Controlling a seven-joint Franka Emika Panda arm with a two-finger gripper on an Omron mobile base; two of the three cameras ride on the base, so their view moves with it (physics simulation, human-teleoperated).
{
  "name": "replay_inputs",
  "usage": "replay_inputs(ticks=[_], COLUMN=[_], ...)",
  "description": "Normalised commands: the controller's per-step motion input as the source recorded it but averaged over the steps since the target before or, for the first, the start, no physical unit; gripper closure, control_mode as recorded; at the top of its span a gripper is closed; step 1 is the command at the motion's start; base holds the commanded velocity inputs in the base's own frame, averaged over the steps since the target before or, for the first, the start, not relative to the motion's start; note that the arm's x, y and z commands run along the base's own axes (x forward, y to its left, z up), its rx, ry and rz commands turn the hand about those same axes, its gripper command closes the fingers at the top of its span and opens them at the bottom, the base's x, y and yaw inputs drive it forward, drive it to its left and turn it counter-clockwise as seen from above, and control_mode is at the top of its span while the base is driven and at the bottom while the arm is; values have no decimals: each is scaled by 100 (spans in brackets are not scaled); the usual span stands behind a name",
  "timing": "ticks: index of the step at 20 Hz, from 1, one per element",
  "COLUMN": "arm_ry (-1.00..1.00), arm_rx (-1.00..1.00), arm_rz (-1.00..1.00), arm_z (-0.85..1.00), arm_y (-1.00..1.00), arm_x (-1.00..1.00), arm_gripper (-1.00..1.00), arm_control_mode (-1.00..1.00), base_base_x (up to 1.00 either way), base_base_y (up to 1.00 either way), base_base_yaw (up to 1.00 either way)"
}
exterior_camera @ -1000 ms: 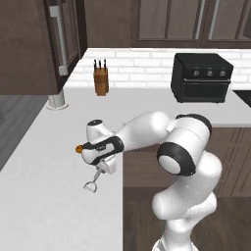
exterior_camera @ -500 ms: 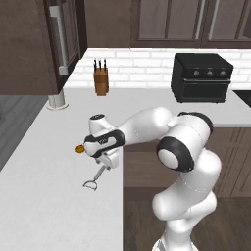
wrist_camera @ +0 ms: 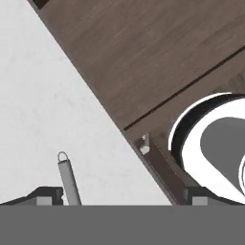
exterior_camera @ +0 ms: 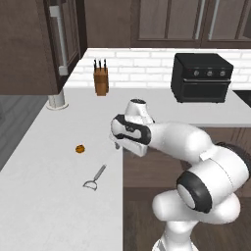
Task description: Pick the peeler from the drawer and place it on the counter.
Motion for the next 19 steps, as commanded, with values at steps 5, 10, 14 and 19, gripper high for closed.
replay_inputs(ticks=[5, 10, 14, 19], arm_ry=[-15, -18, -26, -33], arm_rx=[21, 5, 8, 23], arm_rz=[17, 32, 34, 22], arm_z=[100, 100, 100, 98], arm_y=[-100, -100, -100, -100], arm_x=[-75, -90, -59, 8], arm_gripper=[-100, -100, -100, -100], arm_control_mode=[-100, -100, -100, -100], base_base_x=[0, 0, 0, 0], base_base_y=[0, 0, 0, 0], base_base_yaw=[0, 0, 0, 0])
